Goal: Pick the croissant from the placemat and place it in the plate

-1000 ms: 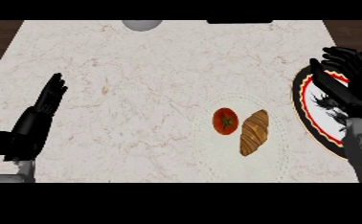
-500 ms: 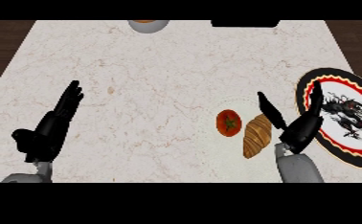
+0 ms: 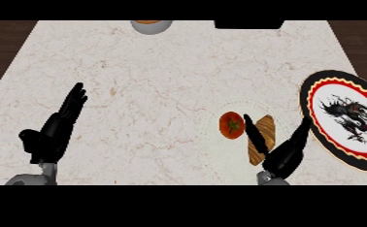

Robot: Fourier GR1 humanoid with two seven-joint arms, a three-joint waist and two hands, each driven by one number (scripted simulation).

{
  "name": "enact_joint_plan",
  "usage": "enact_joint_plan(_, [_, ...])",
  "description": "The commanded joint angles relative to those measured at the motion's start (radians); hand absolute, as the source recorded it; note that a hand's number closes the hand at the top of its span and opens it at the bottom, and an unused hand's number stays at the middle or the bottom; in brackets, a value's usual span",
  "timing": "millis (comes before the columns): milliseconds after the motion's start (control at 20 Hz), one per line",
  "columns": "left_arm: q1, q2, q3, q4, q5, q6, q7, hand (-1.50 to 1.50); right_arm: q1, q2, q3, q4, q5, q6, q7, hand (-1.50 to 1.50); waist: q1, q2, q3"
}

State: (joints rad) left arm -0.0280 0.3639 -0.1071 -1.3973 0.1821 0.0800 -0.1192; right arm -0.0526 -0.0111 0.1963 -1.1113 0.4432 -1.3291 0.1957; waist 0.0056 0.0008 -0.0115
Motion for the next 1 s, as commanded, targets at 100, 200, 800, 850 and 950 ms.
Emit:
enact_joint_plan(100, [-0.049, -0.006, 0.003, 0.009, 0.002, 0.002, 0.029, 0.0, 0.034, 0.011, 0.043, 0.145, 0.05, 0.078, 0.196, -1.5, -0.002, 0.009, -0.001])
enact_joint_plan(200, [0.011, 0.004, -0.004, 0.003, -0.007, -0.01, -0.009, 0.0, 0.03, 0.01, 0.052, 0.151, 0.053, 0.108, 0.261, -1.5, 0.02, 0.004, -0.001])
enact_joint_plan(800, [-0.03, -0.005, 0.017, 0.013, 0.002, 0.002, 0.016, 0.0, -0.038, 0.01, 0.033, 0.146, 0.265, 0.332, 0.636, -1.5, -0.015, -0.006, 0.0])
enact_joint_plan(850, [-0.014, -0.017, 0.015, 0.035, -0.003, 0.007, -0.011, 0.0, -0.028, 0.01, 0.037, 0.16, 0.276, 0.367, 0.667, -1.5, -0.016, -0.002, -0.001])
enact_joint_plan(950, [-0.021, -0.014, 0.0, 0.043, -0.018, 0.002, -0.005, 0.0, -0.067, -0.009, 0.019, 0.146, 0.317, 0.428, 0.736, -1.5, -0.024, -0.002, -0.001])
